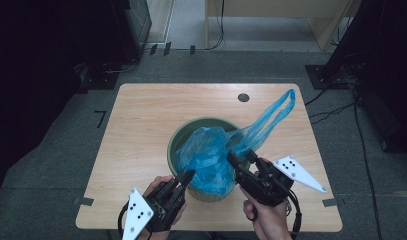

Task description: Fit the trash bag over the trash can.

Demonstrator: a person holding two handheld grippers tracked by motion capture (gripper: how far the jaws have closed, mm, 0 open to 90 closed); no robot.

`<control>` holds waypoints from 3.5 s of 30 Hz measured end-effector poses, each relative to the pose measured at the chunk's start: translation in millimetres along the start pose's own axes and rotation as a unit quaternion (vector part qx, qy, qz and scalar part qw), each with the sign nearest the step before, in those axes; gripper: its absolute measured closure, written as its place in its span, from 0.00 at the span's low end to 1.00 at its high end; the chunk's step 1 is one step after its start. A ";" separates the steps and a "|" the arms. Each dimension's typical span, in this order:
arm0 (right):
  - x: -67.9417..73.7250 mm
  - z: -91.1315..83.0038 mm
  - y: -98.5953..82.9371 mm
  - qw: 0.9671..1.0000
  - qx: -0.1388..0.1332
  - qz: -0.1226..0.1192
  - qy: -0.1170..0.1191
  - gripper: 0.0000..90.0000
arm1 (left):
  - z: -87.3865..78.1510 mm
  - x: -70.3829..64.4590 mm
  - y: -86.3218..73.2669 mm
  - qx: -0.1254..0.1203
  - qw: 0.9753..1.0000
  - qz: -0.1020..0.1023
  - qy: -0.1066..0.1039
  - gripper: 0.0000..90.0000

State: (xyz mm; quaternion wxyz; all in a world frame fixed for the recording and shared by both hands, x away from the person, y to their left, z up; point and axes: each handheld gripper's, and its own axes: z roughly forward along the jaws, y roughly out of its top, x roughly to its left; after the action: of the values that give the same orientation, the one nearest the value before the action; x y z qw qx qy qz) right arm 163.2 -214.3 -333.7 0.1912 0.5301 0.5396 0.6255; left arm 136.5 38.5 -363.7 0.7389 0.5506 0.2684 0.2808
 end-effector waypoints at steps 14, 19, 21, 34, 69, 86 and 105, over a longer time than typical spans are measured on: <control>6.7 -4.7 -1.2 0.994 -0.076 -0.081 -0.022 0.98 | -28.1 8.5 -21.3 0.034 0.996 -0.067 0.038 0.98; 3.6 -8.9 -0.1 0.994 -0.080 -0.076 -0.014 0.94 | -38.3 5.9 -28.4 0.044 0.995 -0.073 0.043 0.98; 3.0 -10.2 0.9 0.994 -0.084 -0.072 -0.010 0.93 | -41.5 4.5 -32.1 0.049 0.995 -0.077 0.042 0.97; 11.1 -17.2 1.7 0.987 -0.108 -0.121 -0.001 1.00 | -54.1 -9.4 -63.4 0.093 0.989 -0.114 0.030 0.96; 9.9 -22.4 2.1 0.968 -0.152 -0.193 -0.041 1.00 | -80.3 -30.3 -38.8 0.035 0.998 0.030 0.039 0.20; 24.9 -21.8 -5.0 0.960 -0.147 -0.237 -0.011 1.00 | 16.1 -60.0 32.8 0.073 0.987 0.125 0.065 0.27; 24.0 -27.0 -11.3 0.955 -0.120 -0.271 0.012 1.00 | 27.0 -3.1 36.1 0.112 0.981 0.077 0.135 0.99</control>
State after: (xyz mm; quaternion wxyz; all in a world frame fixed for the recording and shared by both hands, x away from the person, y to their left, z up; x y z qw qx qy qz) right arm 127.2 -203.7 -328.8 0.4093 0.3297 0.5858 0.6170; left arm 149.1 26.9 -321.9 0.6054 0.6060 0.3523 0.3769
